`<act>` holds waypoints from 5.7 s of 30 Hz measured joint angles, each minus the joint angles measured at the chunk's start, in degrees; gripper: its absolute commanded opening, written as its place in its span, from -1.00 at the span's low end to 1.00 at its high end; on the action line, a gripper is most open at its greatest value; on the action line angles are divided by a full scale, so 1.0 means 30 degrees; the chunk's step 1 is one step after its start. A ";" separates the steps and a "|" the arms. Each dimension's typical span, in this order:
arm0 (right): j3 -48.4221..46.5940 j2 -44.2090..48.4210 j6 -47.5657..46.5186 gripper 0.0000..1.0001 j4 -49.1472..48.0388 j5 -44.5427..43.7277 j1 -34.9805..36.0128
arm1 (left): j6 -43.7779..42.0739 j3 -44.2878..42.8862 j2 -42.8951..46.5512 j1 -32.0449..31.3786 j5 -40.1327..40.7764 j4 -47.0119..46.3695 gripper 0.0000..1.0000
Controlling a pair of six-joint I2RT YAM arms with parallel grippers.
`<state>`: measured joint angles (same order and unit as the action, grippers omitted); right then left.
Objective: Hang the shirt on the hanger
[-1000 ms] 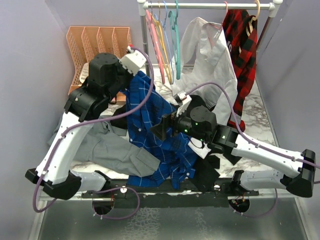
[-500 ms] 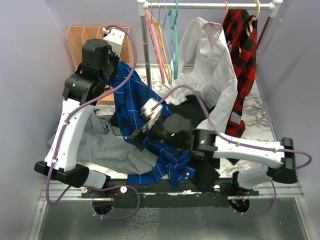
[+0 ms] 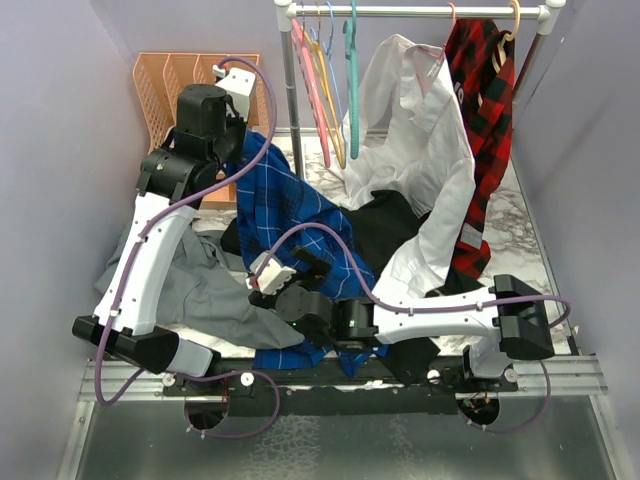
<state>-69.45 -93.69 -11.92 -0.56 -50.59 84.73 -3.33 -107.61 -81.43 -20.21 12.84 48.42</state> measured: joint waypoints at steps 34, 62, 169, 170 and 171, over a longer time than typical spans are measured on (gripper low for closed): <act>0.0874 -0.3147 -0.0444 -0.98 -0.5144 -0.5712 -0.1982 | -0.1450 0.3279 0.1166 0.0007 -0.0605 -0.1858 -1.00; -0.6033 0.6790 0.6084 -0.98 0.3585 1.1307 -0.2251 | -0.6819 -0.6972 0.2040 0.1209 0.2025 0.3803 -1.00; 0.6433 0.6856 1.3923 0.39 -0.0874 2.1602 -1.7515 | 0.5399 1.0703 -0.2601 0.1880 -1.1264 -0.5136 -1.00; 0.6222 0.7439 1.3602 0.39 -0.0670 2.1653 -1.7515 | 0.5450 1.0630 -0.2696 0.1880 -1.1336 -0.5180 -1.00; 0.5974 0.8087 1.3274 0.39 -0.0335 2.1675 -1.7515 | 0.5472 1.0608 -0.2747 0.1880 -1.1380 -0.5195 -1.00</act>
<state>-51.53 -69.43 27.90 -1.56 14.44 32.18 13.08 -75.79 -89.67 -14.57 -21.30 32.84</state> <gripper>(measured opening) 0.667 0.029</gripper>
